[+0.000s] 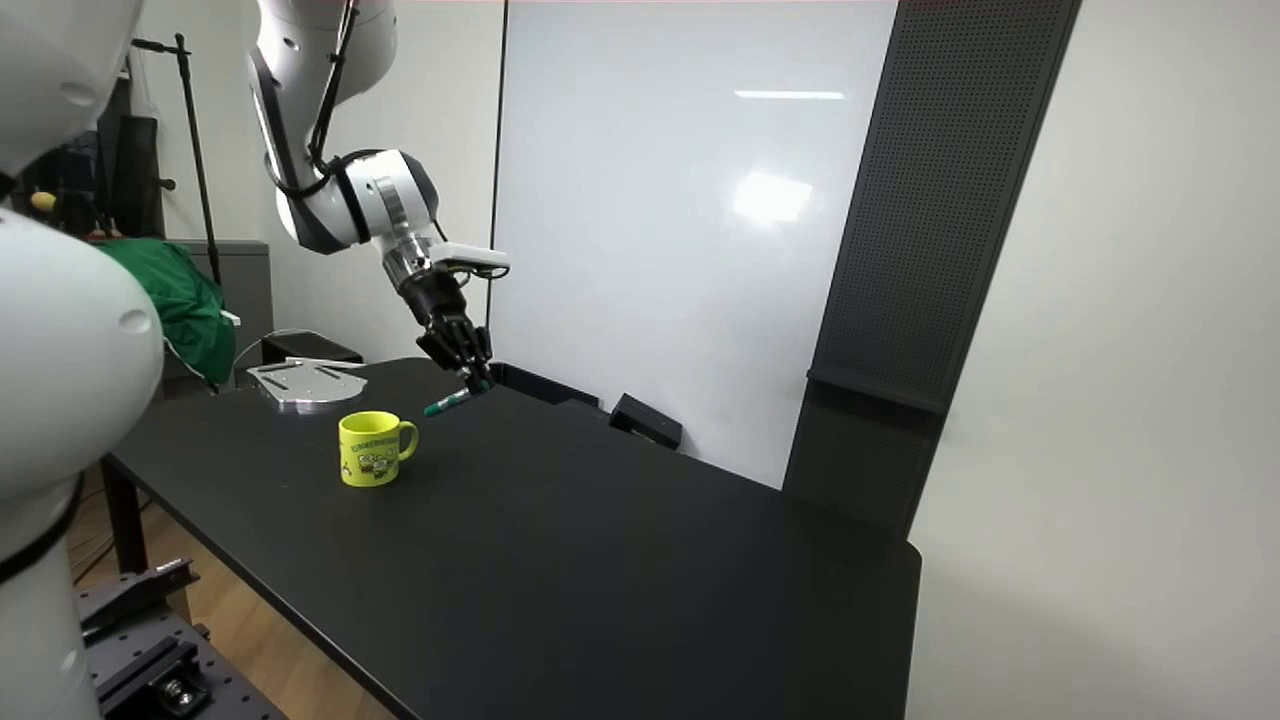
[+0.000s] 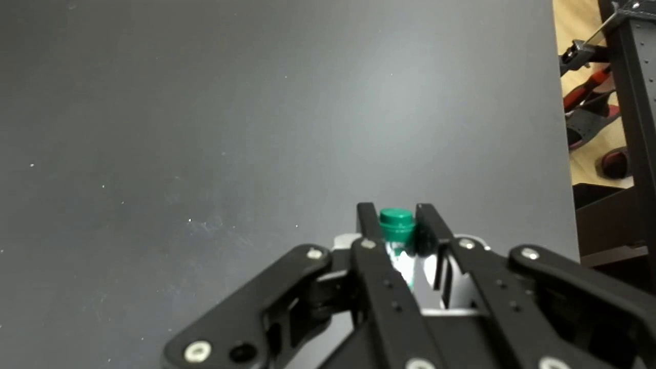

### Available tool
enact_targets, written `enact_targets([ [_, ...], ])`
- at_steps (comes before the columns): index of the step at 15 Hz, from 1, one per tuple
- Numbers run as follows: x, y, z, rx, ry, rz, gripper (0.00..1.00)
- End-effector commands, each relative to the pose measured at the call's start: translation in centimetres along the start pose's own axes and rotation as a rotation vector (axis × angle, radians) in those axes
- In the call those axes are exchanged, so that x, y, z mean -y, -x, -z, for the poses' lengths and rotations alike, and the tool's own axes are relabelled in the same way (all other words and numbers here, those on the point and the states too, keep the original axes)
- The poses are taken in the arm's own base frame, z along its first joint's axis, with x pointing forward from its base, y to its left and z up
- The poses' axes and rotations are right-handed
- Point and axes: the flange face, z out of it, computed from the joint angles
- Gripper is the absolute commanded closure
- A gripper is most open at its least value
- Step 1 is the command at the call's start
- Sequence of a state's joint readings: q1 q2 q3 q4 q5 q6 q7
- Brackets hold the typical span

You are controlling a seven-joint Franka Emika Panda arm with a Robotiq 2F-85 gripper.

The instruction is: Put the marker inside the mug cup

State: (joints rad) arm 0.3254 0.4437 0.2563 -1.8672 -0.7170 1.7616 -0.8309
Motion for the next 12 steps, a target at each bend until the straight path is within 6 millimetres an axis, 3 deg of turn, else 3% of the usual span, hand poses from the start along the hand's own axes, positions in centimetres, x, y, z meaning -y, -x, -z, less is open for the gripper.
enact_targets([
  [1, -1.6, -1.7, 1.5, 0.040, 0.031, 0.044, 0.94],
  [12, -1.9, -5.0, 5.8, -0.022, 0.126, 0.091, 0.94],
])
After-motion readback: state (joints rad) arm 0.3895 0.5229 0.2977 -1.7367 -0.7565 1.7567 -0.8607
